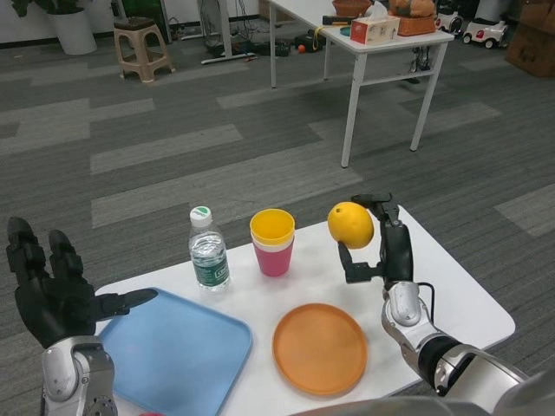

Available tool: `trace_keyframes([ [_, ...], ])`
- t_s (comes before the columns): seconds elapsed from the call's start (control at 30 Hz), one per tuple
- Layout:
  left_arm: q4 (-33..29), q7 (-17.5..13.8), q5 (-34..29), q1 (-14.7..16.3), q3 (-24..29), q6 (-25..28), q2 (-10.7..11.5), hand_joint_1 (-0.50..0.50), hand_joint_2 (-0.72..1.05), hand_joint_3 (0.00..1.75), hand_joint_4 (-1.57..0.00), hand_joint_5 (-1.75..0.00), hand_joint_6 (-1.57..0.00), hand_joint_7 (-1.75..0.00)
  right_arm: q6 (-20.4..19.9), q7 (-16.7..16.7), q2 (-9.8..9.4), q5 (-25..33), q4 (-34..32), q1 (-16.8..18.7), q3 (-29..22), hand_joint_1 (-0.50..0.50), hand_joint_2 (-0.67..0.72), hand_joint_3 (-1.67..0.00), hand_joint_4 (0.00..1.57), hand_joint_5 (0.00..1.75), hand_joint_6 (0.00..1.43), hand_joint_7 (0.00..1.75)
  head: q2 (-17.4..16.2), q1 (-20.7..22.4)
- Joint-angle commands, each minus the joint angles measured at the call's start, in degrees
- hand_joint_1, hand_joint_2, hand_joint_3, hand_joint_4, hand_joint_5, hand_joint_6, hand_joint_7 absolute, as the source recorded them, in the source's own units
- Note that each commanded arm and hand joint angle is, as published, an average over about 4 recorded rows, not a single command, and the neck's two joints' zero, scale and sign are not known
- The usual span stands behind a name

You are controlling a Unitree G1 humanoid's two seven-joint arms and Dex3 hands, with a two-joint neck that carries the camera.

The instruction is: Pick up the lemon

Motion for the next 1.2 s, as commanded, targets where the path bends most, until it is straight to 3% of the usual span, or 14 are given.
trace_keyframes([
  [0.03,-0.28,-0.01,0.00,0.68,-0.11,-0.29,0.80,-0.10,-0.28,0.09,0.00,0.00,0.00,-0.07,-0.94,-0.33,-0.08,0.39,-0.36,-0.01,-0.45,-0.25,-0.32,-1.43,0.29,0.87,0.46,1.26,-0.05,0.18],
  [0.33,-0.83,-0.01,0.00,1.22,-0.03,-0.29,0.97,-0.10,-0.28,0.09,0.00,0.00,0.00,-0.07,-0.94,-0.33,0.16,0.39,-0.41,-0.01,-0.03,-0.22,-0.30,-1.43,0.29,0.87,0.44,1.26,-0.27,0.42],
  [0.43,-1.03,-0.01,0.00,1.29,-0.03,-0.29,1.06,-0.10,-0.28,0.09,0.00,0.00,0.00,-0.07,-0.94,-0.33,0.23,0.39,-0.45,-0.01,0.08,-0.24,-0.35,-1.43,0.29,0.82,0.45,1.26,-0.26,0.38],
  [1.2,-1.95,-0.01,0.09,1.97,-0.09,-0.38,1.32,-0.10,-0.28,0.09,0.00,0.00,0.00,-0.07,-0.94,-0.33,0.20,0.39,-0.98,0.51,0.32,-0.25,-0.35,-1.43,0.29,0.85,0.44,1.26,-0.02,0.22],
])
